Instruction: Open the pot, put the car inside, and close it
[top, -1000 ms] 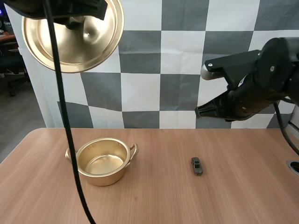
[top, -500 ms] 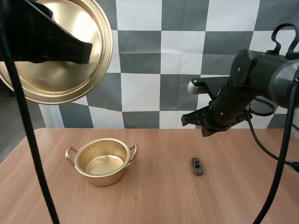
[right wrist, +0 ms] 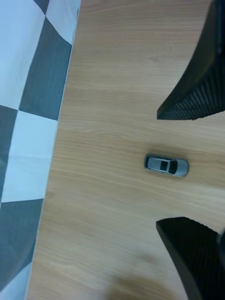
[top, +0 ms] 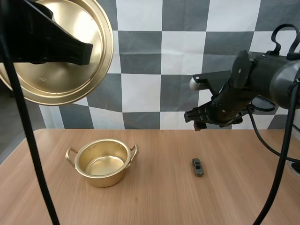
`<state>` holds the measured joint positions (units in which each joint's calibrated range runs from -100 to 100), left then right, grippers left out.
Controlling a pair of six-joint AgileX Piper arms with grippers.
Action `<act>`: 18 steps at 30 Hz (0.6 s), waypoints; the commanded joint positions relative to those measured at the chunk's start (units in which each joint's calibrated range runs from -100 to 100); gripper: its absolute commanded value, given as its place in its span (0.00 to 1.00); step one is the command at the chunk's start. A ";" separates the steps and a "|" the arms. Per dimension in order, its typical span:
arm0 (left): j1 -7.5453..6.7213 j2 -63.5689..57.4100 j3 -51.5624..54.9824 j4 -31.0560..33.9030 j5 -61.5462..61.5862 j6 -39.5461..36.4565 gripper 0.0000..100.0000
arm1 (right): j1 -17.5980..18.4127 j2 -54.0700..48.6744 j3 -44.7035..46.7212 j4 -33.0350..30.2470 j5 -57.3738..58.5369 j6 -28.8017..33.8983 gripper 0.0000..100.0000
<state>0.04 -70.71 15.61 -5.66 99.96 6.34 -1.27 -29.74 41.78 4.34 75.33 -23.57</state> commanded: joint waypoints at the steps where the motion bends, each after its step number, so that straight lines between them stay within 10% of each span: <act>1: -0.01 -0.01 -0.05 -0.03 0.04 -0.03 0.00 | -0.01 -0.07 -0.10 0.00 -2.92 -0.03 1.00; 18: -0.01 -0.01 -0.05 0.08 0.04 -0.03 0.00 | -0.01 7.25 0.02 5.69 4.20 -6.93 1.00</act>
<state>0.04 -70.71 15.61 -5.66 99.96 6.34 -1.27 -23.24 41.78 9.74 79.43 -30.63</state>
